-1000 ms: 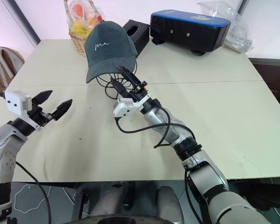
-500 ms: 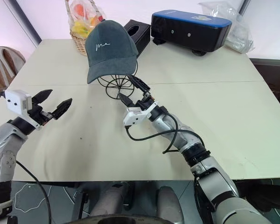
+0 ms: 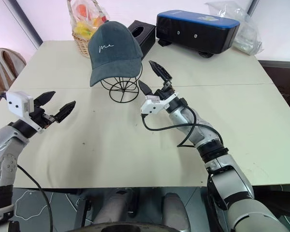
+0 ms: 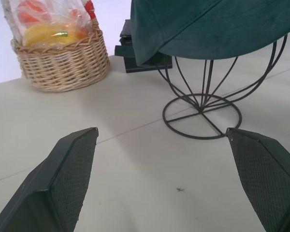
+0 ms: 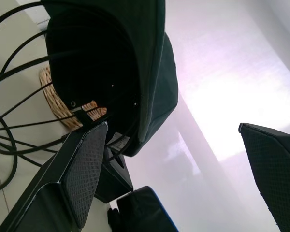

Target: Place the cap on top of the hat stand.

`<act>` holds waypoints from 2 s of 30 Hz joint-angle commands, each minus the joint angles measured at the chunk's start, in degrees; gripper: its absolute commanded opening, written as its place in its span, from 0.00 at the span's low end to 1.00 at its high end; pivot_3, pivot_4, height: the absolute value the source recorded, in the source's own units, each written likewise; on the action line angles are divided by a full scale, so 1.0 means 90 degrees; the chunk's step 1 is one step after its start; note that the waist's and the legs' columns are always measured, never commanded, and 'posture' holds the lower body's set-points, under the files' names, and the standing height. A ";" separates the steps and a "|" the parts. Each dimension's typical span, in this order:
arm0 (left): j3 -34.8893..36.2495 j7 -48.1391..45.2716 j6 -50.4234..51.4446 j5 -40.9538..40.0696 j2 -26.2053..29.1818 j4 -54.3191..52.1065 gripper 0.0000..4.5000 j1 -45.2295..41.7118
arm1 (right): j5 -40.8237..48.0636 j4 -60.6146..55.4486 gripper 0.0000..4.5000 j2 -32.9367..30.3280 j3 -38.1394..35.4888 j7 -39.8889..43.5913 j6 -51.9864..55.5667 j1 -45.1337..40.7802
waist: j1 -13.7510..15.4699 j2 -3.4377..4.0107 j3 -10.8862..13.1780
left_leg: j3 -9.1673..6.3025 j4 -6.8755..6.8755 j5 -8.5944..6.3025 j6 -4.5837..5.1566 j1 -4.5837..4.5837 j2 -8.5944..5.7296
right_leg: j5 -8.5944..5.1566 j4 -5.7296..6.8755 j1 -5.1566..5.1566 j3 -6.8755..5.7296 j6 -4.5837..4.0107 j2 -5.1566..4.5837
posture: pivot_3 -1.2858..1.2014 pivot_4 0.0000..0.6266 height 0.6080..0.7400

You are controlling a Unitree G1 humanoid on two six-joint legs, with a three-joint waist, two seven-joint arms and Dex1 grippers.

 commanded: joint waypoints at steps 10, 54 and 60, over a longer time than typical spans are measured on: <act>0.0084 0.0016 -0.0100 0.0046 0.0022 -0.0204 1.00 0.0019 | 0.0315 -0.0347 0.80 0.0404 0.0005 0.0242 -0.0132 -0.0286 | -0.0003 0.0000 0.0000 | 0.0000 0.0000 0.0000 0.0000 0.0000 0.0000 | 0.0000 0.0000 -0.0001 0.0000 0.0000 0.0001 | 0.52 0.24 1.00; 0.0024 -0.0049 -0.0087 0.0143 0.0040 -0.0200 1.00 -0.0002 | 0.0352 -0.1577 0.02 0.0949 0.0207 0.0899 0.0494 0.1028 | -0.0003 0.0000 0.0000 | -0.0002 -0.0002 0.0000 0.0000 0.0000 0.0000 | 0.0000 0.0000 -0.0002 0.0000 0.0000 0.0001 | 0.52 0.24 1.00; 0.0039 -0.0079 -0.0061 0.0144 0.0082 -0.0209 1.00 -0.0019 | 0.0241 -0.1510 0.02 0.1062 0.0326 0.0843 0.0481 0.1085 | -0.0007 0.0000 0.0000 | -0.0002 -0.0002 0.0000 -0.0001 0.0001 0.0000 | 0.0000 0.0000 -0.0002 0.0000 0.0000 0.0001 | 0.52 0.24 1.00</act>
